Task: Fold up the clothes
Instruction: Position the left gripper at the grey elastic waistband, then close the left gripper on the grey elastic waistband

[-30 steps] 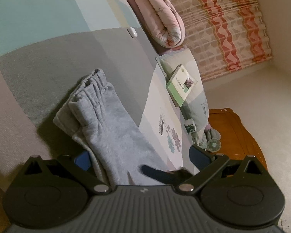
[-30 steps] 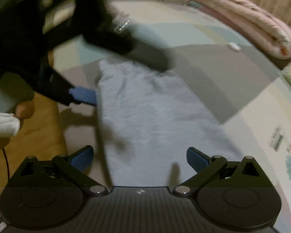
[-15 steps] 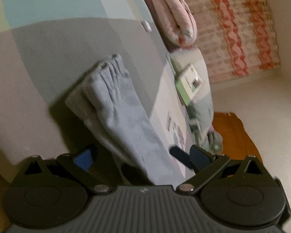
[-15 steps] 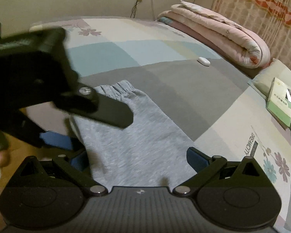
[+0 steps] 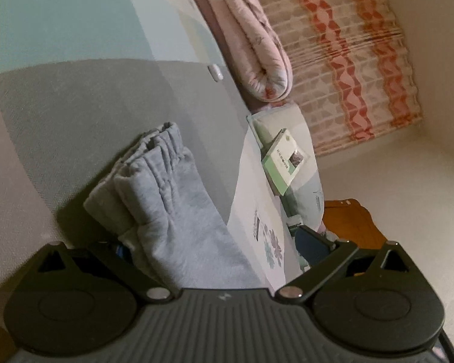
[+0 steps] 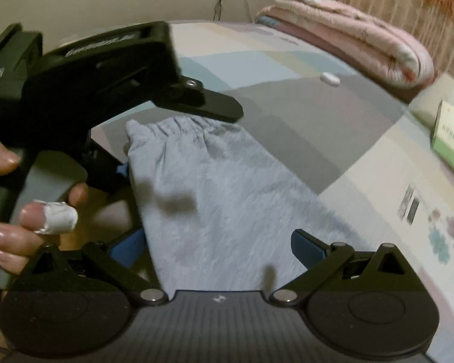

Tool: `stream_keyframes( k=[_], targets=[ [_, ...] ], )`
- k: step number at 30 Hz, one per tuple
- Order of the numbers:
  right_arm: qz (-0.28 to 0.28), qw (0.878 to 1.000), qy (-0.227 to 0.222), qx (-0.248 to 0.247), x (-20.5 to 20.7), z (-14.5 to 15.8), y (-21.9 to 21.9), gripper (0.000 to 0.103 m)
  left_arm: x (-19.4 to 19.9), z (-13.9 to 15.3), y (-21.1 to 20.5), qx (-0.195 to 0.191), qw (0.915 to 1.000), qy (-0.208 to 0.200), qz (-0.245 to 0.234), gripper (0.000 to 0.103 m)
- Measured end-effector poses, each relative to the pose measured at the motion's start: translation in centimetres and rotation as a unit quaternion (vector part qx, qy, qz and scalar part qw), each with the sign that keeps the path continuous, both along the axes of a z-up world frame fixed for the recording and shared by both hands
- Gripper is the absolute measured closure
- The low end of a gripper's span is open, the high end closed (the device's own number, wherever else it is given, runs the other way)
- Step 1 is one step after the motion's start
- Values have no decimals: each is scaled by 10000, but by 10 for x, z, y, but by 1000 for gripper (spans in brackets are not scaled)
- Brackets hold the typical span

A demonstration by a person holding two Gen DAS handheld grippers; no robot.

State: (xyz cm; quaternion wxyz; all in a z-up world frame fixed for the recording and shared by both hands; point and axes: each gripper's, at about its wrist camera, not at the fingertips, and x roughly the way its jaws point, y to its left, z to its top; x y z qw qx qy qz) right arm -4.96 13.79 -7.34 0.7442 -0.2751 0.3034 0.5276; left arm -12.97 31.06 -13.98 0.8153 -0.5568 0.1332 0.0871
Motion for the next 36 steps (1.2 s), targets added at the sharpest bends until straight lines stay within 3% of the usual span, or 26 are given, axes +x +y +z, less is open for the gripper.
stream_keyframes(
  k=[3, 5, 7, 9, 12, 16, 23, 25, 27, 36],
  targets=[
    [-170, 9988, 405, 232, 11, 5, -14, 0, -3, -2, -1, 212, 9994, 265, 115, 29],
    [-362, 9960, 695, 439, 22, 10, -23, 0, -3, -3, -2, 429, 9977, 515, 119, 54],
    [-598, 9918, 956, 604, 32, 13, -31, 0, -3, -4, -2, 601, 9958, 676, 113, 61],
    [-794, 9873, 1162, 733, 42, 15, -37, 0, -6, -7, 0, 567, 9957, 716, 135, 76],
    [-1013, 9793, 1538, 844, 54, 13, -45, 0, -10, -11, 4, 484, 9955, 798, 161, 85],
    [-1461, 9548, 2381, 1015, 80, 2, -57, 0, -10, -2, 0, 795, 9920, 977, 64, 91],
    [-2304, 8663, 4140, 1583, 128, -20, -85, 0, -5, 39, -34, 2375, 9638, 1188, -243, 91],
    [-2378, 8517, 4345, 1711, 134, -20, -90, 0, -5, 49, -43, 2707, 9548, 1177, -336, 91],
    [-2389, 8451, 4429, 1804, 137, -19, -91, 0, -7, 56, -46, 2769, 9538, 1107, -363, 91],
    [-2448, 8415, 4528, 1638, 150, -32, -76, 0, -7, 72, -46, 2573, 9623, 764, -435, 91]
  ],
)
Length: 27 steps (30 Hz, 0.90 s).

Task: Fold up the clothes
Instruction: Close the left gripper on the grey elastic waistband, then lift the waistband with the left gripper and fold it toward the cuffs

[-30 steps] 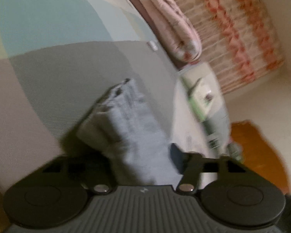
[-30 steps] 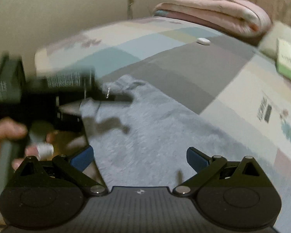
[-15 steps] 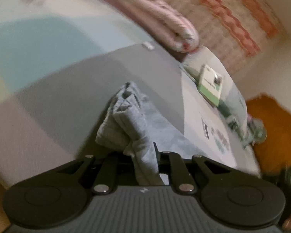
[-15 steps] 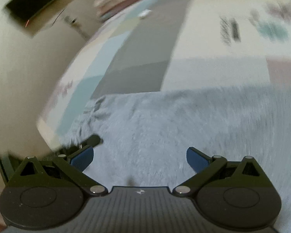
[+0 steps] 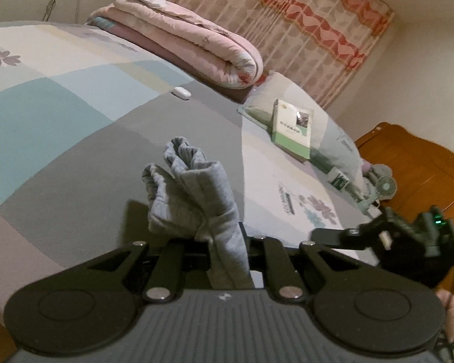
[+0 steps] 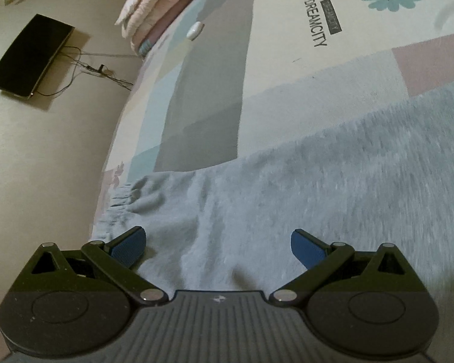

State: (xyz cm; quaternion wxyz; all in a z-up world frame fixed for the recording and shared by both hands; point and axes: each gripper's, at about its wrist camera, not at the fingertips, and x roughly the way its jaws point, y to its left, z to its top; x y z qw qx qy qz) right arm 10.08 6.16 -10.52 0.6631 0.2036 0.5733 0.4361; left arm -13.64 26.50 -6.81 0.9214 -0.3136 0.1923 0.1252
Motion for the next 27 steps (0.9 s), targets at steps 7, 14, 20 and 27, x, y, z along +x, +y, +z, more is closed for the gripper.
stream_keyframes(
  k=[7, 14, 20, 27],
  targets=[
    [69, 9999, -114, -32, 18, -3, 19, 0, 6, 3, -1, -3, 10000, -18, -13, 91],
    [-264, 9990, -365, 39, 36, 0, 28, 0, 8, 6, -3, 13, 10000, 7, -24, 91],
    [-221, 9997, 14, -143, 14, 6, 17, 0, 9, 8, -4, 14, 10000, -31, -26, 91],
    [3, 9981, 399, -468, -23, 5, 4, 0, 10, 11, -10, 17, 9999, -95, -66, 91]
  ],
)
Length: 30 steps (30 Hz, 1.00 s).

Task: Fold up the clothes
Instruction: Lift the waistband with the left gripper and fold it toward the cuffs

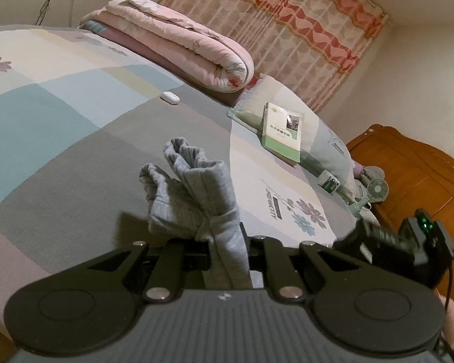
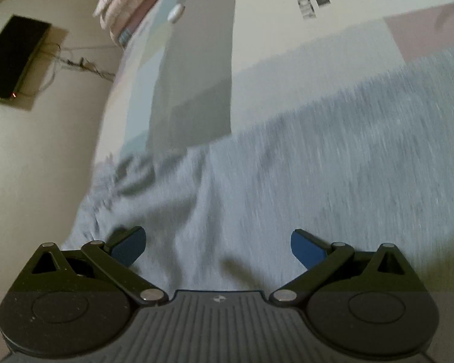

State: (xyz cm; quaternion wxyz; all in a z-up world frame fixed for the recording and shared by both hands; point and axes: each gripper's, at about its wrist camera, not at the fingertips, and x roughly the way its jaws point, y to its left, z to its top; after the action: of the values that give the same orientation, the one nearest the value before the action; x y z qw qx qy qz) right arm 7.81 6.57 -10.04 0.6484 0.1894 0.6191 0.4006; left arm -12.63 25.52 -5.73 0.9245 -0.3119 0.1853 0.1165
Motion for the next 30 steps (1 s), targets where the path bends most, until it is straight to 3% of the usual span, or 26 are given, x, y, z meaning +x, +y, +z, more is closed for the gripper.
stream_keyframes(
  k=[3, 14, 21, 30],
  targets=[
    [86, 9998, -37, -148, -12, 2, -3, 0, -1, 1, -1, 4, 10000, -30, -8, 91],
    [271, 9977, 508, -365, -51, -6, -11, 0, 3, 4, -5, 53, 10000, -46, -50, 91],
    [106, 9972, 692, -244, -48, 0, -25, 0, 6, 11, -13, 157, 9997, -75, -153, 91],
    [-921, 9956, -63, 154, -12, 37, -101, 0, 11, 24, -34, 291, 9982, -175, -486, 91]
  ],
)
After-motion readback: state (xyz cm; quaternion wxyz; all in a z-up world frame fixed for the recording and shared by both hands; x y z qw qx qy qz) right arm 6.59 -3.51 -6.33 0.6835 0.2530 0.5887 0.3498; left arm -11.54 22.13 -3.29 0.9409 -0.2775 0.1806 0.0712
